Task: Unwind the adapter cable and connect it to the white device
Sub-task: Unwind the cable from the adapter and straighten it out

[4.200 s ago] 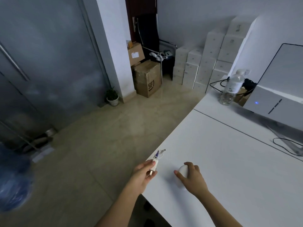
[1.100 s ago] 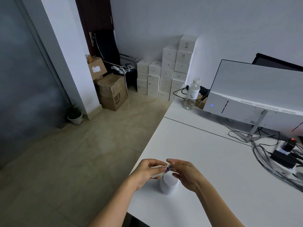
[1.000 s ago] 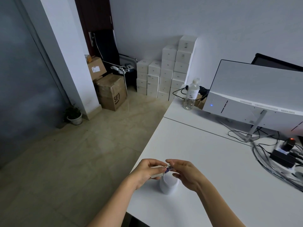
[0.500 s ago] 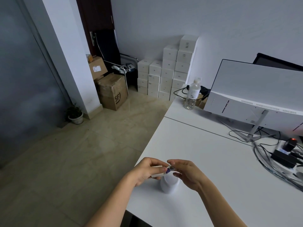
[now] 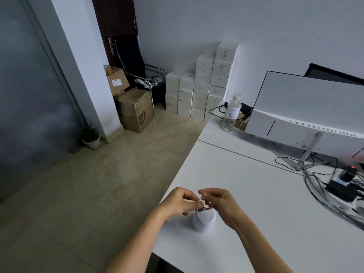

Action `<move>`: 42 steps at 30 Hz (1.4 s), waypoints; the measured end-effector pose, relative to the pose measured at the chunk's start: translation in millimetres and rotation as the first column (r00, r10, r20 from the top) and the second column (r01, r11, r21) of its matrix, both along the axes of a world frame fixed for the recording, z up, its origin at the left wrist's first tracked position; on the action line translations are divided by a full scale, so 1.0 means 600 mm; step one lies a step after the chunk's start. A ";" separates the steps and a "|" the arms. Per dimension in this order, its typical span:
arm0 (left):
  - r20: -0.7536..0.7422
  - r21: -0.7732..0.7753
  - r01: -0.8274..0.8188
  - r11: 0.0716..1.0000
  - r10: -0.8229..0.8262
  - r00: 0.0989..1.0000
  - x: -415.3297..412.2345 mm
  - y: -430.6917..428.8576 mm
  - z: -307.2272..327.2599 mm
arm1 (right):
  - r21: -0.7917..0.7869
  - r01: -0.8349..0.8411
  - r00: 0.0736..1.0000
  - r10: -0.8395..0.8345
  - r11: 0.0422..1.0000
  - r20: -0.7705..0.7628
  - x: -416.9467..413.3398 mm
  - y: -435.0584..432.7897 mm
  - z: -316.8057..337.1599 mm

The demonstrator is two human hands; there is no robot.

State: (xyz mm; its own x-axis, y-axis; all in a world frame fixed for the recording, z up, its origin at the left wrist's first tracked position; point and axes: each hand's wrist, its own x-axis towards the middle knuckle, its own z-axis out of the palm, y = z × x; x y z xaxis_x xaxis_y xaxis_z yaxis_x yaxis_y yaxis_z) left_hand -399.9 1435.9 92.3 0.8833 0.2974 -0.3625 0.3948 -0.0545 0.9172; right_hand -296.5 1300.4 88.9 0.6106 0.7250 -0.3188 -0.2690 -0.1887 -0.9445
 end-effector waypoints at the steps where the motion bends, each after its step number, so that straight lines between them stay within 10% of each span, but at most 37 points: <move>1: 0.003 -0.006 -0.012 1.000 0.012 1.000 0.001 -0.001 -0.002 | 0.006 0.012 1.000 -0.012 1.000 -0.004 -0.001 0.001 0.001; 24: 0.022 -0.455 -0.270 0.848 0.314 0.949 -0.003 0.006 -0.008 | 0.093 0.211 0.977 -0.210 0.973 -0.023 0.003 -0.021 0.001; 42: 0.062 -0.192 -0.195 0.962 0.211 0.976 -0.003 -0.001 0.018 | 0.094 0.092 0.995 -0.088 0.991 -0.041 -0.004 -0.013 0.004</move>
